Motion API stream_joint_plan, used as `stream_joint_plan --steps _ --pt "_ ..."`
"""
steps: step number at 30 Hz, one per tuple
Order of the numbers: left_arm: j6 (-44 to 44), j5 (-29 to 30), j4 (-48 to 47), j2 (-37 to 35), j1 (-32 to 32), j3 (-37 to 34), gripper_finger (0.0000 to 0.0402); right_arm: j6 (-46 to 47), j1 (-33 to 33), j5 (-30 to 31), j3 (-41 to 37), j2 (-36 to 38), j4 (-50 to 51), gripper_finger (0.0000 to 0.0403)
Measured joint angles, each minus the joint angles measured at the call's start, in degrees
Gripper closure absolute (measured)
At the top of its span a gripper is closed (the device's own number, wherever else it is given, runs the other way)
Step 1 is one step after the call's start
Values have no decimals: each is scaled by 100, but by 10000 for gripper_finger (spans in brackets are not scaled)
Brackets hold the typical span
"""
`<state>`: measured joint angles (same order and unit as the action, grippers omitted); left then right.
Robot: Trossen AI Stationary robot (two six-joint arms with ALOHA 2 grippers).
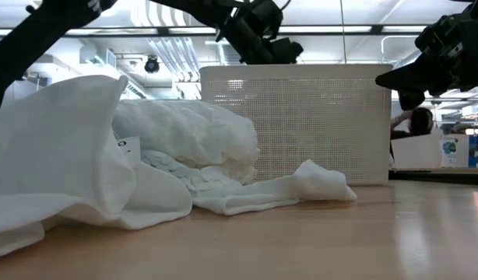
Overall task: Sort clothes
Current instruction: Put the blue underwear into the white bin, then put the gray shorts into the white bin
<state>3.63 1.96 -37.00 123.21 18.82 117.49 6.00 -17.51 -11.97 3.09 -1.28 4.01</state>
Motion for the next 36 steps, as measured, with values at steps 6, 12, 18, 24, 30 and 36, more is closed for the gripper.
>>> stream_joint_plan --steps 6,12,18,24,30,36 --pt "-249 -3 63 -13 -83 0 315 0 2 0 0 0 0 403" --pt "-305 -8 98 -270 -123 1 248 0 0 -1 0 0 0 403" --pt "-311 -8 -83 -639 -173 2 195 0 1 -1 0 1 0 403" --pt "-311 101 -216 -1218 -395 -4 242 0 0 -1 0 0 0 403" --pt "-811 492 -580 -1849 -867 -17 386 0 1 -1 0 0 0 403" --pt "-930 1012 -1107 -2351 -1504 -67 399 0 0 -1 0 0 0 403"
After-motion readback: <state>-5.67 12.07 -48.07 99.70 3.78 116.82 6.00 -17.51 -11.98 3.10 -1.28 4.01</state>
